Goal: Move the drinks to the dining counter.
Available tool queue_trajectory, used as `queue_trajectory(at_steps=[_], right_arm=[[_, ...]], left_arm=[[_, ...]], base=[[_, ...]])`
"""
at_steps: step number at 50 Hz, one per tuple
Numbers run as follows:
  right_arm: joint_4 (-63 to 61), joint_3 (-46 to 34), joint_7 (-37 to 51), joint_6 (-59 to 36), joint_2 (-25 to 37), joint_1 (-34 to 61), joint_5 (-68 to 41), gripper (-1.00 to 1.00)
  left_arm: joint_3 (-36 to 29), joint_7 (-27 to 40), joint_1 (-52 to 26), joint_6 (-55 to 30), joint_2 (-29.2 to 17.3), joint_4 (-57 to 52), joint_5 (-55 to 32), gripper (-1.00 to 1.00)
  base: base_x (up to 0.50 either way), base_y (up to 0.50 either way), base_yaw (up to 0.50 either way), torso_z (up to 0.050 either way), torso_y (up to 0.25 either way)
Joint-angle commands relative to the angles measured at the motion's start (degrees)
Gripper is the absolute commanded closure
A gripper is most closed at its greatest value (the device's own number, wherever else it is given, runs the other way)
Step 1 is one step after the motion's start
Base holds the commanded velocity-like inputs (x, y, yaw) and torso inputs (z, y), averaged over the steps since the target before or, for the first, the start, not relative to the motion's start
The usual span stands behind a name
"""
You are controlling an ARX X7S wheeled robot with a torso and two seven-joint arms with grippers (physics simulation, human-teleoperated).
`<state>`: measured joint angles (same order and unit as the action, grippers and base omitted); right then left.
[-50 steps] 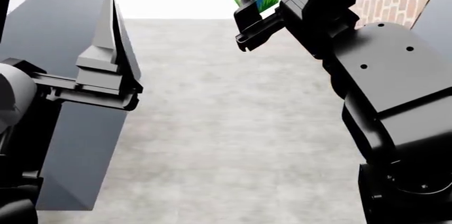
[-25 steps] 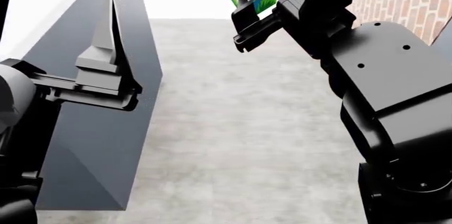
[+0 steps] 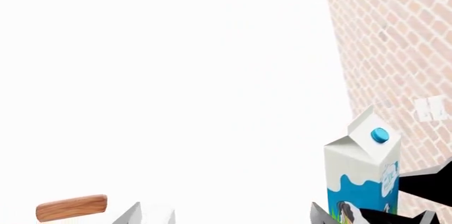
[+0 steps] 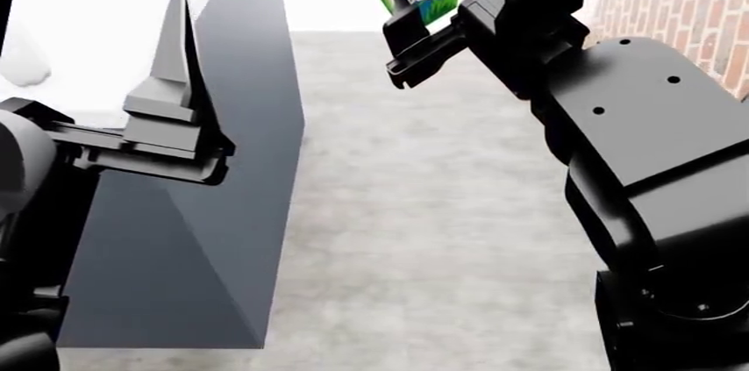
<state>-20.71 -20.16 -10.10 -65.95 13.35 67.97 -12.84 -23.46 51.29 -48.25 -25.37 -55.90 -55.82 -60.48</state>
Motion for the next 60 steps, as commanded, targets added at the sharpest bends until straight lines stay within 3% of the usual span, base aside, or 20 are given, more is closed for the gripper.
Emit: queue_trajectory(at_steps=[1,60], right_arm=[[0.1,-0.2,-0.2,0.3,-0.1,0.7,0.8,1.0],[0.3,-1.0,0.6,0.5,0.3,1.3,-0.7,1.0]], left_arm=[[0.1,0.2,-0.5,0.0,-0.4,-0.2,-0.5,-1.0],[-0.2,0.6,-0.1,1.2,-1.7,-0.7,-0.5,-1.0]], base=[[0.0,0.5,0.0,0.0,0.0],[0.0,0.5,0.0,0.0,0.0]])
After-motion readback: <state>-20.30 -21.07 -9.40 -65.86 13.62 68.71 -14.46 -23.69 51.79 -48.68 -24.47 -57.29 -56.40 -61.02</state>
